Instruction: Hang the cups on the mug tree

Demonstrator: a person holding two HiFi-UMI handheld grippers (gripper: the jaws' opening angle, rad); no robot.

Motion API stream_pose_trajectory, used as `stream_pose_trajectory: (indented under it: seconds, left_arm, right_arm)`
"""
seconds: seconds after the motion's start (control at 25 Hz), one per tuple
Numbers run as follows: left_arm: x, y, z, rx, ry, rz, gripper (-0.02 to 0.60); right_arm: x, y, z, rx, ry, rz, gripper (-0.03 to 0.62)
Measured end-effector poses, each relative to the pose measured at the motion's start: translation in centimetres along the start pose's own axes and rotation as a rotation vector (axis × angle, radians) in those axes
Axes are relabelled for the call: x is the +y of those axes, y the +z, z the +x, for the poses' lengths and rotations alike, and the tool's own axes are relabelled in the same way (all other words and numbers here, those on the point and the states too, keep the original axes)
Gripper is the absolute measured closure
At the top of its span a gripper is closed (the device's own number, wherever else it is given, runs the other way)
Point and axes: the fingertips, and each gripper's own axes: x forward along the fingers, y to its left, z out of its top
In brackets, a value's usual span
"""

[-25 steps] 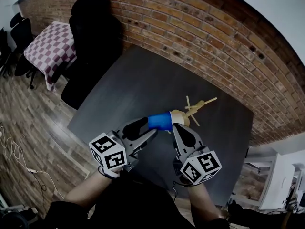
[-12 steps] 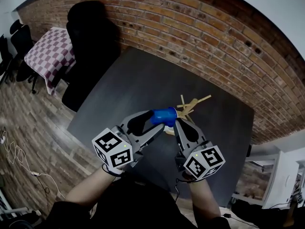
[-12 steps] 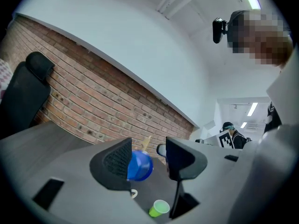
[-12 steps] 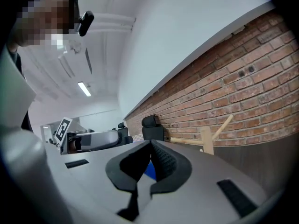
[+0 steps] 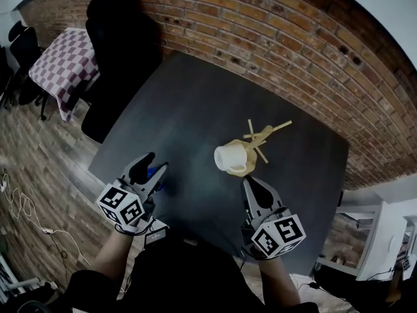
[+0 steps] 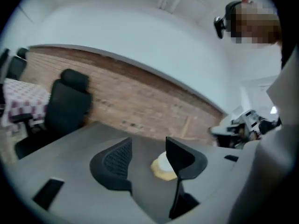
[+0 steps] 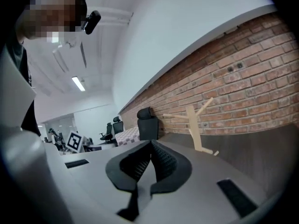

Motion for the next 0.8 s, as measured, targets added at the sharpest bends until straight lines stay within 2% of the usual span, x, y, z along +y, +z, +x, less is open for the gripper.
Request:
stream_pose_trajectory:
  seconds: [0.08,0.12,0.16,0.2,0.24,0.32,0.64,0.8]
  left_arm:
    - [8.2,-5.9,-3.9,0.083,0.255,-0.058,0.348]
    - [11.5,-8.6,-6.0,0.099,0.354,-0.132,0.347]
    - [13.9,-11.0,-7.9,0.095,0.415,-0.232,0.347]
    - [15.5,-13.0,-9.2,0.087,0.441,-0.328,0.347]
    - [16.5,-14.8,-9.9,0.090,0.448,-0.391,0.347]
    - [17.3,-17.2,-9.7,0.128,0.435,-0.429,0.347]
    - [16.0,-18.9,-8.2,0.174,0.356,-0.476,0.347]
    - [14.8,-18.8,-8.0,0.196,0.278,-0.461,0.347]
  right_arm:
    - [-0.3,-1.5,-0.4,0.027,-0.014,0.033,0.565]
    - [-0.4,-2.1,-0.5,0.038,-0.020,0.043,0.565]
    - [-0.3,-2.7,-0.7,0.051,-0.025,0.049,0.565]
    - [-0.2,-3.2,-0.7,0.064,-0.031,0.054,0.565]
    - [0.0,-3.8,-0.6,0.076,-0.038,0.064,0.565]
    - [0.4,-4.7,-0.1,0.094,-0.045,0.085,0.565]
    - [3.7,-5.7,2.9,0.141,-0.026,0.044,0.565]
    - [5.8,-8.9,4.9,0.230,0.008,0.051,0.563]
